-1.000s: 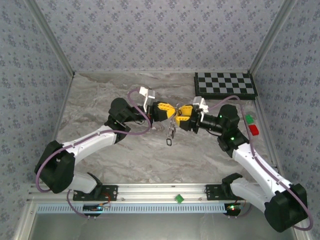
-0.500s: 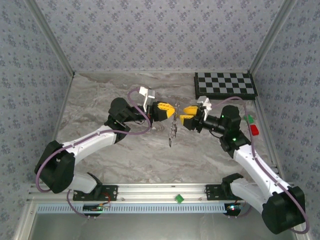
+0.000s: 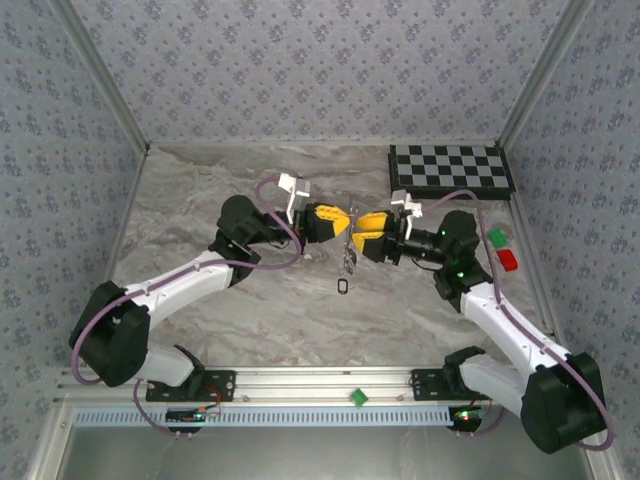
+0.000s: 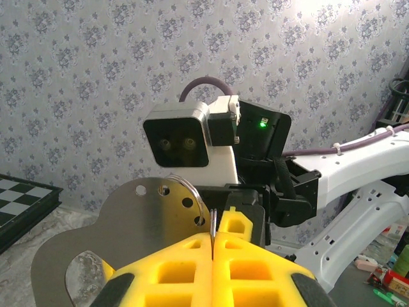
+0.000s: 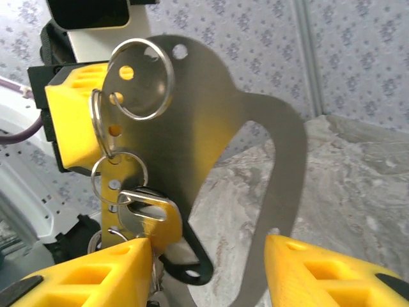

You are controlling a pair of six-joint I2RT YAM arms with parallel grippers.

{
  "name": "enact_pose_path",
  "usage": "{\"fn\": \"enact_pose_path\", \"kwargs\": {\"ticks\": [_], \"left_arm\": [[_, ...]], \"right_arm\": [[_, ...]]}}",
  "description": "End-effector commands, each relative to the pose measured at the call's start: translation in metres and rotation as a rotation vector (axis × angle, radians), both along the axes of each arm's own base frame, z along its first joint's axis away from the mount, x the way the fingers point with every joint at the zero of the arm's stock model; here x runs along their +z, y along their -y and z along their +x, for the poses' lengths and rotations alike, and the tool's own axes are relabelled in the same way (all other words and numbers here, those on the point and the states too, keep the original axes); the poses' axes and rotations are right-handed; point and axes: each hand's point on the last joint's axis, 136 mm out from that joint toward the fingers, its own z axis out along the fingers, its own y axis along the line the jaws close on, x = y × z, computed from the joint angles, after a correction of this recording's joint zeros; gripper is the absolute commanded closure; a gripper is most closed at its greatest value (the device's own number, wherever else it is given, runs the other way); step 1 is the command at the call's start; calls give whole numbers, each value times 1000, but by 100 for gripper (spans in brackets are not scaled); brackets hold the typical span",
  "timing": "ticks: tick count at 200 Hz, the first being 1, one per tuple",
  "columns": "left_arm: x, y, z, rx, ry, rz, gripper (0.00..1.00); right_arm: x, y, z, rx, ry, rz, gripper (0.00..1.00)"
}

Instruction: Put the keys on the keyring

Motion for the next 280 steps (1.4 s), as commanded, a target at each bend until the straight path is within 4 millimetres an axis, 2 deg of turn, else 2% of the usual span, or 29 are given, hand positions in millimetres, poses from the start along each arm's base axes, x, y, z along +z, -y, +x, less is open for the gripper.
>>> {"fn": "enact_pose_path", "kwargs": {"ticks": [1,67,94,117,133,158,181,195,227,280], "left_arm": [[14,-3,-4,-11,58,-36,100],[12,-3,-1,0,56,-32,100],[12,-2,-1,-1,55,-32,100],[12,-2,0,-1,55,-33,100],[12,-3,0,2,55,-33,100],[7,-3,4,19,54,-15,100],[-7,-4,15,67,46,24,100],[-17,-5,23,92,33,43,100],[-23,-12,32,109,6,28,100],[-48,-6,40,117,-22,86,100]], "right_arm": [[26,-7,-10,77,68,42,49],[35,-12,-20,147,72,70,51],[34,-14,-23,162,70,62,66],[31,-14,-22,149,70,43,85],[28,-13,-22,134,70,26,94],[24,-8,-20,94,69,-5,97],[20,-4,-19,59,64,-38,99],[14,-1,-15,23,48,-75,99],[-6,4,-6,-45,3,-160,100],[-12,1,8,-76,-49,-232,100]]}}
